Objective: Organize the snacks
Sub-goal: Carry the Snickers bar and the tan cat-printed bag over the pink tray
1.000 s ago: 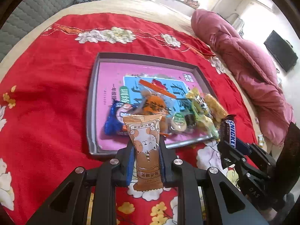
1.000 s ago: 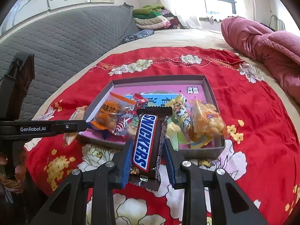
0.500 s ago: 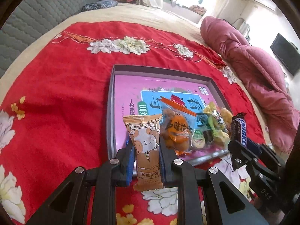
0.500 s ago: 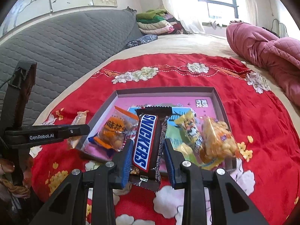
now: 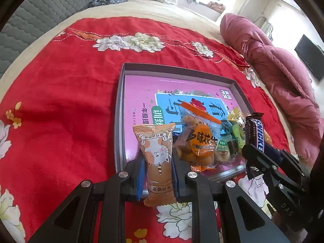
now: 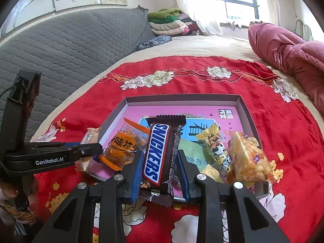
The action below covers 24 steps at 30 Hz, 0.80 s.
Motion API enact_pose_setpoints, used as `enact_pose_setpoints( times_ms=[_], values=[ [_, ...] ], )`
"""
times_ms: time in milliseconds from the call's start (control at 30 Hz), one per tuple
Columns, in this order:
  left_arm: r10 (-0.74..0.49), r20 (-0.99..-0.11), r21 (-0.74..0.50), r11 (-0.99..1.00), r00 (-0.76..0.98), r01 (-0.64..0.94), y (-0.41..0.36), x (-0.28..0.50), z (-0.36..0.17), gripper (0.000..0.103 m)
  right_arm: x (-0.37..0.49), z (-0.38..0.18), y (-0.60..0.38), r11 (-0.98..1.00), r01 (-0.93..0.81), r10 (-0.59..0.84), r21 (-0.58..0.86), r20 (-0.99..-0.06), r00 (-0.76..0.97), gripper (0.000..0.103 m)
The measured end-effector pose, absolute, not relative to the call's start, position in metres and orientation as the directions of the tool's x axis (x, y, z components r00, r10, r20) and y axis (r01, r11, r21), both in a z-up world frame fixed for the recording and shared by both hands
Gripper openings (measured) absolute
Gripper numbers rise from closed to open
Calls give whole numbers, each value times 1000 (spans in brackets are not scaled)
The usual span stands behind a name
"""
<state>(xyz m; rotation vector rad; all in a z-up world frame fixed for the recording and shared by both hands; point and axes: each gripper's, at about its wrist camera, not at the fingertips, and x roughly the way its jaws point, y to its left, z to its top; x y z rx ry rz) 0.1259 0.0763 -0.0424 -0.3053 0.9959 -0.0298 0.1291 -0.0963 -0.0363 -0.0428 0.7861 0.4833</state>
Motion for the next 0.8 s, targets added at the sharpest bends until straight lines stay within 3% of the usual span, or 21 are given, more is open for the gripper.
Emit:
enact_pose_setpoints(
  times_ms=[800],
  values=[
    [-172, -825, -283, 950, 538, -130, 82, 132, -53, 23, 138, -54, -72, 883, -465, 371, 71, -713, 595, 33]
  ],
)
